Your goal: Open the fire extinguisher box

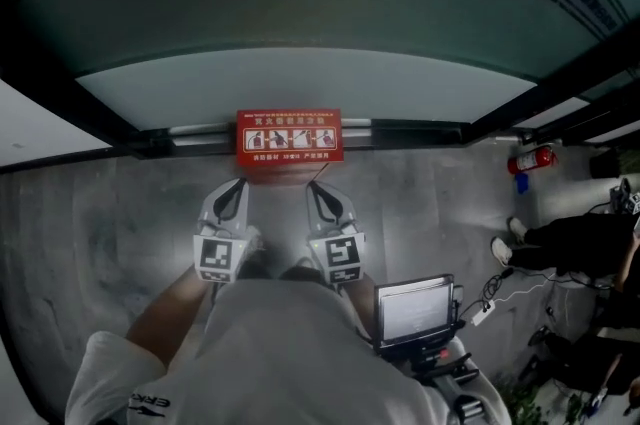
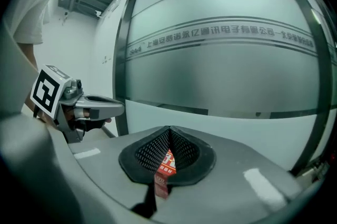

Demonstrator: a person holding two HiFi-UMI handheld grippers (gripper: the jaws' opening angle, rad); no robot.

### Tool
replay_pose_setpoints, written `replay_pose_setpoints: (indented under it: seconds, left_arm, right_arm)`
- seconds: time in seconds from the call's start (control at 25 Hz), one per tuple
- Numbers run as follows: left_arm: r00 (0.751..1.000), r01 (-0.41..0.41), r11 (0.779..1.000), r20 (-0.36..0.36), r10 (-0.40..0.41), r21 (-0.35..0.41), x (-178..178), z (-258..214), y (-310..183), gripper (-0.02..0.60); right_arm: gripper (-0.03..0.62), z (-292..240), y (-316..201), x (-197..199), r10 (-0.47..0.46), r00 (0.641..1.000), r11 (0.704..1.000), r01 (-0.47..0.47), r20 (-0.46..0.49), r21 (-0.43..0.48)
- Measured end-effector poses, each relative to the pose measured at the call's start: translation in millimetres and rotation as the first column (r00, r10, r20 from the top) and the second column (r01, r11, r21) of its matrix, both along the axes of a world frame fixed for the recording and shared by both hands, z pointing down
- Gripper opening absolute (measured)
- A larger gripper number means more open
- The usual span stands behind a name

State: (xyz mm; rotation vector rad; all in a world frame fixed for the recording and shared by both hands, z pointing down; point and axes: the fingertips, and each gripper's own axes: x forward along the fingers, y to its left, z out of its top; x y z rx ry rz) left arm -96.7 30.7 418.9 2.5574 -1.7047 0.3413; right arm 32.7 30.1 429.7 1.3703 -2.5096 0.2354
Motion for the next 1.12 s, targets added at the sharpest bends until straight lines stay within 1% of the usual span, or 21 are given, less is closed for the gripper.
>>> replay_pose_setpoints:
  seconds: [0.12, 0.24, 0.32, 0.48, 0.64, 0.84, 0.88, 0.96, 1.0, 1.12]
  left_arm:
    - [0.999, -0.048, 0.999, 0.015, 0.048, -0.019, -13, 13, -28, -0.002]
    - [0.997, -0.075, 0.996, 0.028, 0.076, -0.049, -26, 33, -50, -0.002]
    - [0.995, -0.083, 0.994, 0.050, 0.086, -0.072, -33, 49, -61, -0.002]
    - [0.992, -0.073, 0.990, 0.097, 0.085, -0.124, -42, 86, -78, -0.002]
    - [0.987, -0.060, 0.983, 0.134, 0.084, -0.172, -42, 125, -94, -0.002]
    - [0.976, -0.047, 0.970, 0.194, 0.095, -0.237, -45, 178, -94, -0.002]
    - [0.974, -0.041, 0.965, 0.205, 0.097, -0.261, -45, 190, -94, -0.002]
    - [0.967, -0.031, 0.946, 0.228, 0.110, -0.324, -46, 214, -90, -0.002]
    - [0.963, -0.027, 0.941, 0.244, 0.115, -0.336, -47, 224, -89, -0.002]
    - [0.953, -0.024, 0.942, 0.277, 0.123, -0.335, -50, 249, -89, -0.002]
  right_arm:
    - [0.014, 6, -24, -9, 0.037, 0.999, 0.999, -0.036, -0.029, 0.008]
    - [0.014, 19, -40, -16, 0.060, 0.996, 0.998, -0.062, -0.061, -0.026]
    - [0.014, 30, -49, -18, 0.064, 0.994, 0.997, -0.068, -0.088, -0.038]
    - [0.014, 66, -66, -15, 0.064, 0.992, 0.994, -0.073, -0.111, -0.083]
    - [0.014, 105, -83, -18, 0.033, 0.992, 0.991, -0.049, -0.126, -0.126]
    - [0.014, 147, -88, -28, -0.023, 0.989, 0.982, -0.005, -0.145, -0.189]
    - [0.014, 157, -90, -30, -0.036, 0.988, 0.981, 0.006, -0.150, -0.196]
    - [0.014, 177, -92, -34, -0.061, 0.985, 0.976, 0.025, -0.159, -0.215]
    - [0.014, 187, -93, -36, -0.073, 0.984, 0.974, 0.035, -0.164, -0.224]
    - [0.014, 218, -90, -41, -0.115, 0.976, 0.967, 0.066, -0.187, -0.247]
